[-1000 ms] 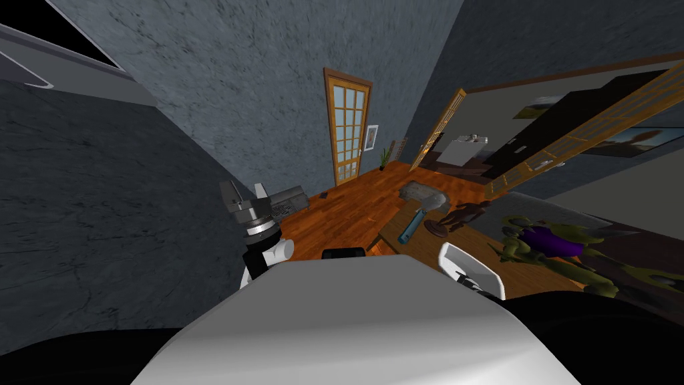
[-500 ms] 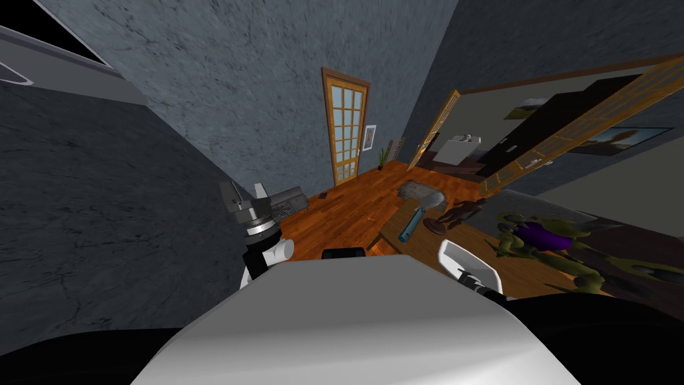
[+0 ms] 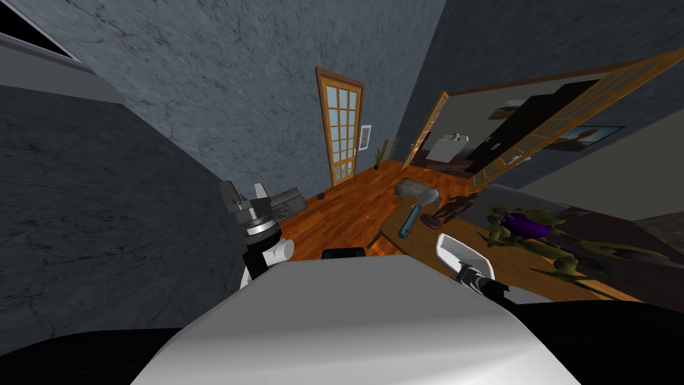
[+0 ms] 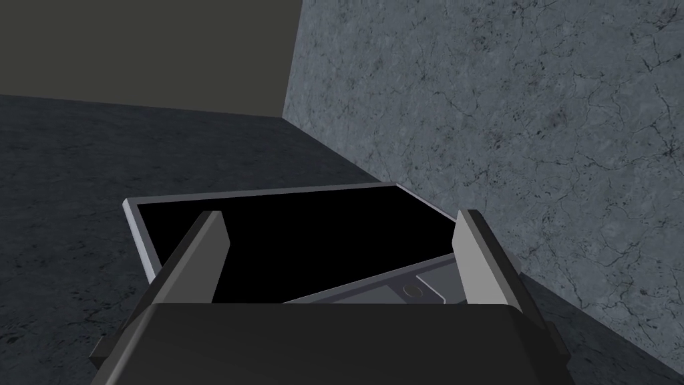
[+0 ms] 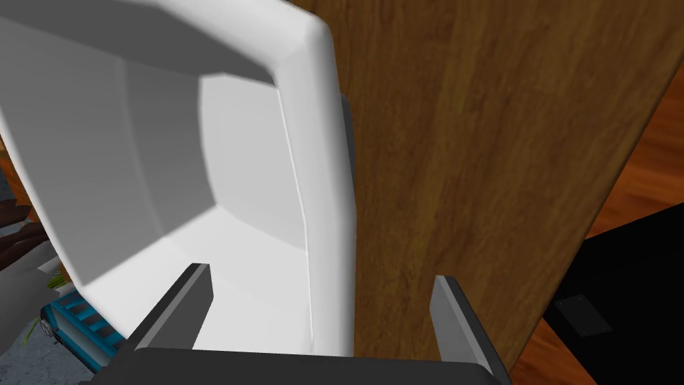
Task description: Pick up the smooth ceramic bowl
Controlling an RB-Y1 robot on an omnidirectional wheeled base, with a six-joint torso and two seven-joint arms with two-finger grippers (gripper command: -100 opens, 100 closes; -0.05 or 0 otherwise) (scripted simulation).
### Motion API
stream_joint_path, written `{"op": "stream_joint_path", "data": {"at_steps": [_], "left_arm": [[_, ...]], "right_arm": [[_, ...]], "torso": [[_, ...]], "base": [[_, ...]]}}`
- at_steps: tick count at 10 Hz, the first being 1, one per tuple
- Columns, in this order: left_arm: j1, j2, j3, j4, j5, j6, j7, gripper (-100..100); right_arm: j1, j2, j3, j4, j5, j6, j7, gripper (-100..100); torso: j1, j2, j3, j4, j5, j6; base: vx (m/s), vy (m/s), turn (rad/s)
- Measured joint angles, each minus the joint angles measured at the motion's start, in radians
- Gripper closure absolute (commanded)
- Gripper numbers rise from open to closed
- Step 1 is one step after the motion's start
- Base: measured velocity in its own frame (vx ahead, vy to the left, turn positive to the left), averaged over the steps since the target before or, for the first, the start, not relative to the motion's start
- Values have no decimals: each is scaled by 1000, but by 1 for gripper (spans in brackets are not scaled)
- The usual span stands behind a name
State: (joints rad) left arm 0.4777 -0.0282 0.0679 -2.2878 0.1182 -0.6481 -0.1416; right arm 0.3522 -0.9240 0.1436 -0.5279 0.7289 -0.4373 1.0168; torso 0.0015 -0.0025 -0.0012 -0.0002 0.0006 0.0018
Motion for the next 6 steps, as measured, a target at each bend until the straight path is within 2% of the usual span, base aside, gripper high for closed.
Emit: {"op": "stream_joint_path", "data": {"at_steps": [1,5,6], "left_arm": [[0,0,0,0,0,0,0,0],[0,0,0,0,0,0,0,0],[0,0,0,0,0,0,0,0]], "right_arm": [[-2,-1,1,3,0,-2,-1,100],[-2,0,1,3,0,-2,-2,100],[-2,0,1,3,0,-2,-2,0]], "torso": [[-2,0,0,0,0,0],[-4,0,0,0,0,0],[-4,0,0,0,0,0]], "base": [[0,5,-1],[0,0,0],[0,0,0]]}}
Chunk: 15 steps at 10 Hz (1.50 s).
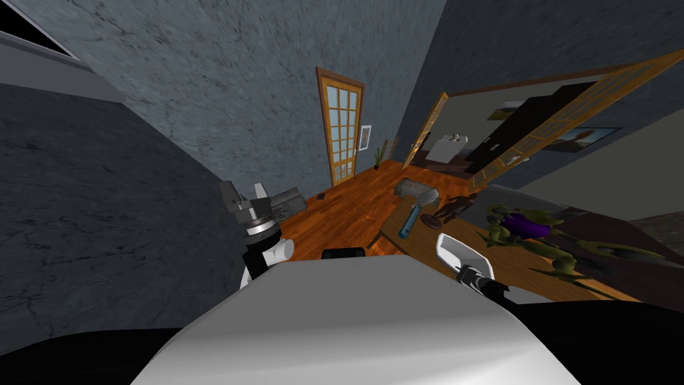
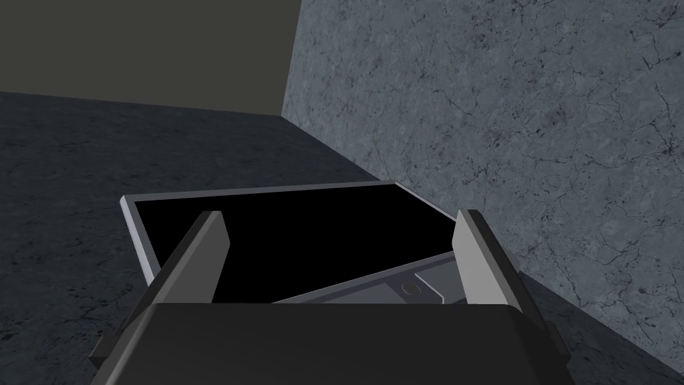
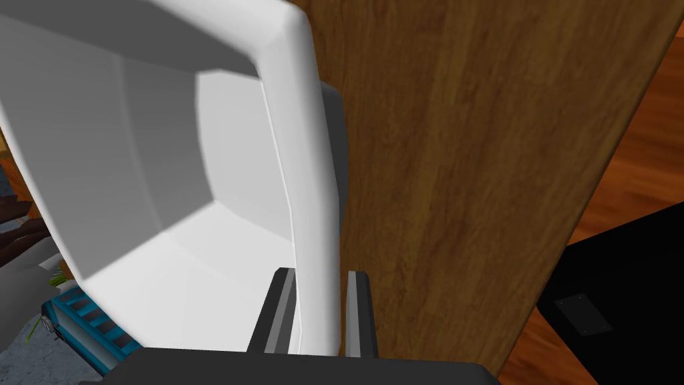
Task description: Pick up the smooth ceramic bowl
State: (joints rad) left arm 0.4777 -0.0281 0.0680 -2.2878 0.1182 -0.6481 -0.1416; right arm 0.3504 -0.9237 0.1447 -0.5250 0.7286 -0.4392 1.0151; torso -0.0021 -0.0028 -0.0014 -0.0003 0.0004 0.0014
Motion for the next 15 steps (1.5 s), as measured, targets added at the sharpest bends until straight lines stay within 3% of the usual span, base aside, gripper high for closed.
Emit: {"op": "stream_joint_path", "data": {"at_steps": [1,2,4,8,10,15], "left_arm": [[0,0,0,0,0,0,0,0],[0,0,0,0,0,0,0,0],[0,0,0,0,0,0,0,0],[0,0,0,0,0,0,0,0],[0,0,0,0,0,0,0,0],[0,0,0,0,0,0,0,0]], "right_arm": [[0,0,0,0,0,0,0,100],[20,8,-2,-10,1,16,-9,100],[76,3,7,-85,3,69,-44,100],[158,19,-4,-191,4,132,-57,100],[229,28,-4,-272,6,189,-85,100],[322,47,-12,-408,9,264,-102,100]], "torso": [[0,0,0,0,0,0],[-4,-1,0,0,-1,-2],[-5,-1,-1,0,-2,-1],[-9,-2,-2,-1,-5,-2],[-12,-2,-1,-1,-7,-2],[-12,-4,-3,-1,-12,-3]], "base": [[5,-57,187],[9,-75,135],[2,-28,-19],[0,-48,107],[-7,-48,32],[2,-38,79]]}}
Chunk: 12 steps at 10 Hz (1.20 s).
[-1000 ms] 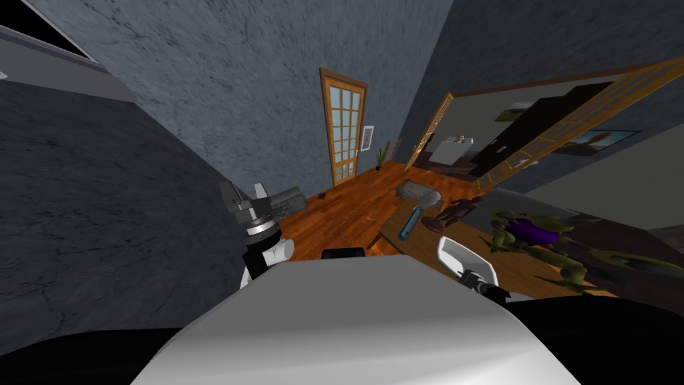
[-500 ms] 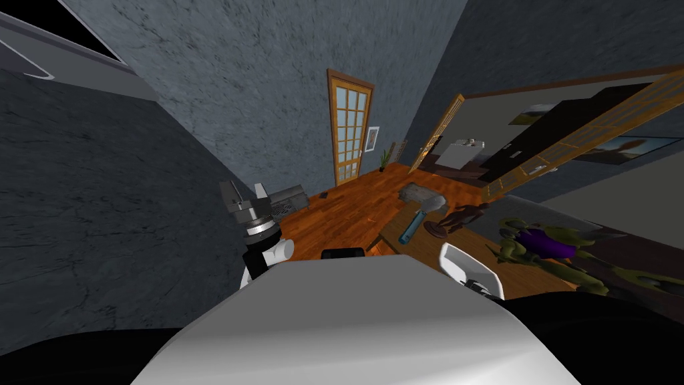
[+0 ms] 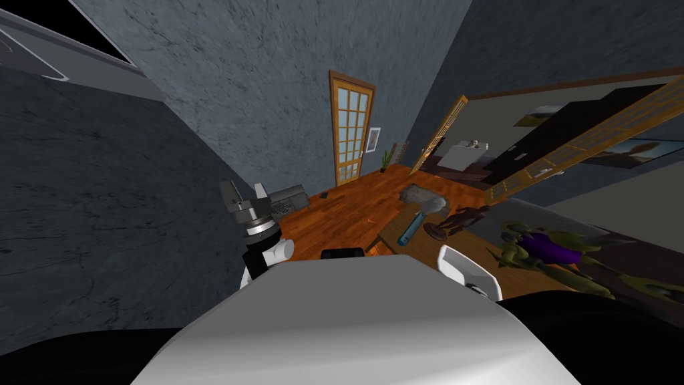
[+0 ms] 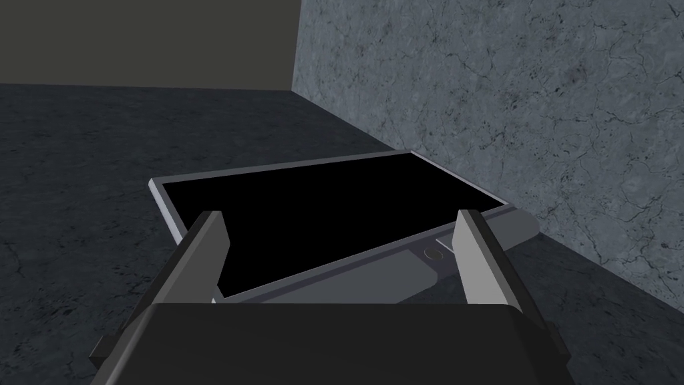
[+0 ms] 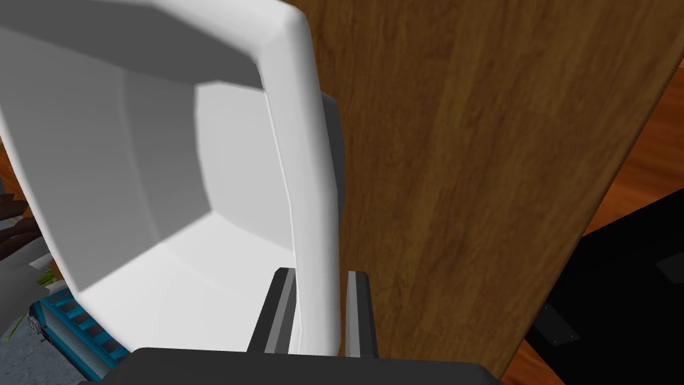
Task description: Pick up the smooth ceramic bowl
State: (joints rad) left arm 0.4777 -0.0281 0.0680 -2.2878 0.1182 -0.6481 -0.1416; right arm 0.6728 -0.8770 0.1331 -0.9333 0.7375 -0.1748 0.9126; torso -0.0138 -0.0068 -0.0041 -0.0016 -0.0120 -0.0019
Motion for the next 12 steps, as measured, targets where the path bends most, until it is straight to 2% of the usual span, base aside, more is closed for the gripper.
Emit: {"op": "stream_joint_path", "data": {"at_steps": [2,3,5,6,7,8,12], "left_arm": [[0,0,0,0,0,0,0,0],[0,0,0,0,0,0,0,0],[0,0,0,0,0,0,0,0],[0,0,0,0,0,0,0,0],[0,0,0,0,0,0,0,0],[0,0,0,0,0,0,0,0],[0,0,0,0,0,0,0,0]], "right_arm": [[76,7,2,-100,-2,62,-27,100],[105,27,-13,-124,3,82,-28,100],[155,30,-12,-192,3,120,-38,100],[198,35,-12,-246,1,156,-49,100],[226,45,-16,-279,4,178,-55,100],[242,50,-22,-305,7,182,-54,100],[349,71,-31,-434,8,264,-82,100]], "torso": [[-2,0,0,0,0,0],[-3,1,0,0,1,0],[0,0,0,0,1,0],[0,-1,-1,0,2,-1],[0,-1,-1,0,2,0],[2,-1,-1,0,3,0],[4,-1,0,0,6,0]], "base": [[-13,-65,122],[-15,-69,105],[2,-51,83],[-5,-59,106],[-5,-26,-21],[-8,-42,164],[-6,-51,84]]}}
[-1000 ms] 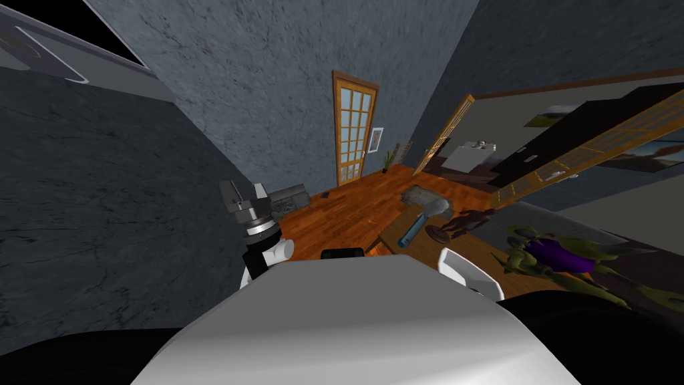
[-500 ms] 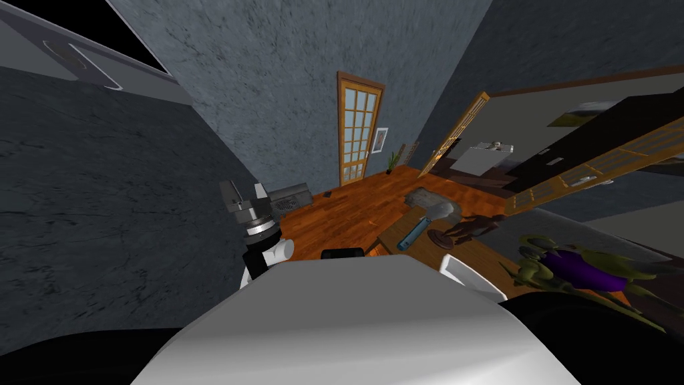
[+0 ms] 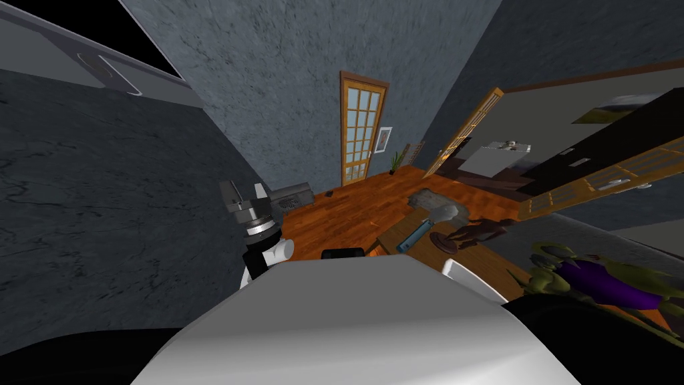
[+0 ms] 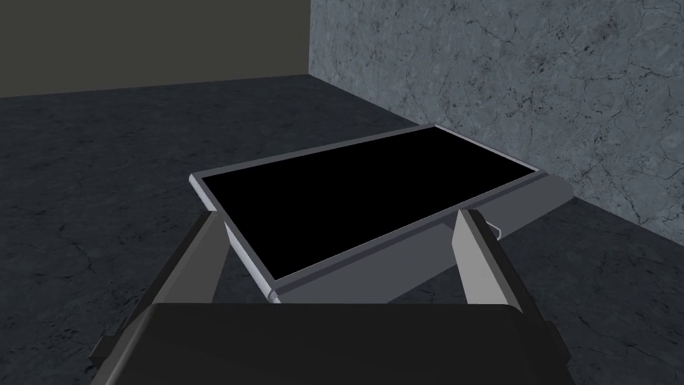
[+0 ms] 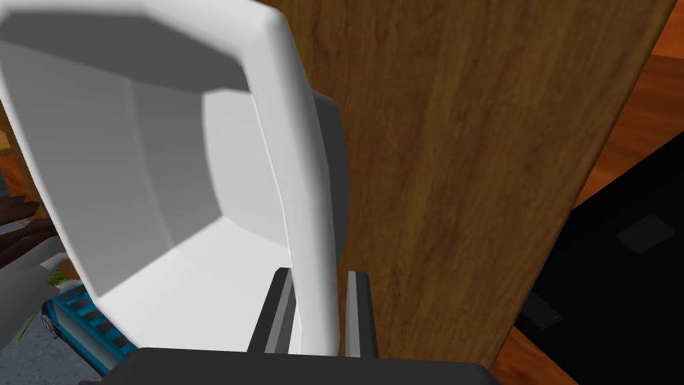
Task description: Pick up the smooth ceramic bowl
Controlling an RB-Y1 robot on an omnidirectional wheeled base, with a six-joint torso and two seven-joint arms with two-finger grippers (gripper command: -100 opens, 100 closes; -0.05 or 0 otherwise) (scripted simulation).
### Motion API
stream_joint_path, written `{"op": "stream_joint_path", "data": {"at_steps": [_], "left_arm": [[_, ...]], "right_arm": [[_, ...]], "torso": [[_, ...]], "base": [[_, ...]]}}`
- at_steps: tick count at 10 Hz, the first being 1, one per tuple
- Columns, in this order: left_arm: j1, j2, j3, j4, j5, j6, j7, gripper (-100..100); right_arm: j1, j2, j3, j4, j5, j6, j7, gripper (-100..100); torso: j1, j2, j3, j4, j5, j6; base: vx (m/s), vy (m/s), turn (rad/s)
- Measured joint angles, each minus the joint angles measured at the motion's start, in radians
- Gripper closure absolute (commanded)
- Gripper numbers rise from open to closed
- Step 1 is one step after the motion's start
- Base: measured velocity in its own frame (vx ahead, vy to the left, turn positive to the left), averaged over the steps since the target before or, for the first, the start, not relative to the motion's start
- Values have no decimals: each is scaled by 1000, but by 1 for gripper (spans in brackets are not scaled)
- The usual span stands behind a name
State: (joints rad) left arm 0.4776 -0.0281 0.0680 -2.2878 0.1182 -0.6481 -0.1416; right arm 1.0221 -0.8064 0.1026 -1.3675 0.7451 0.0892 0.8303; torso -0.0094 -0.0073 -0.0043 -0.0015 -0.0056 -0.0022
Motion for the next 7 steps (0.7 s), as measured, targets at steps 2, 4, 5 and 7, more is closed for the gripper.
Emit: {"op": "stream_joint_path", "data": {"at_steps": [2,4,5,7], "left_arm": [[0,0,0,0,0,0,0,0],[0,0,0,0,0,0,0,0],[0,0,0,0,0,0,0,0],[0,0,0,0,0,0,0,0]], "right_arm": [[52,8,-7,-67,3,35,-9,100],[110,29,-17,-118,10,74,-24,100],[133,28,-16,-153,8,93,-26,100],[144,35,-20,-179,15,93,-26,0]], "torso": [[2,0,0,0,1,1],[2,0,0,0,3,1],[5,0,0,0,4,1],[8,0,0,0,5,1]], "base": [[-8,-46,74],[-9,-47,39],[-6,-3,-25],[0,0,0]]}}
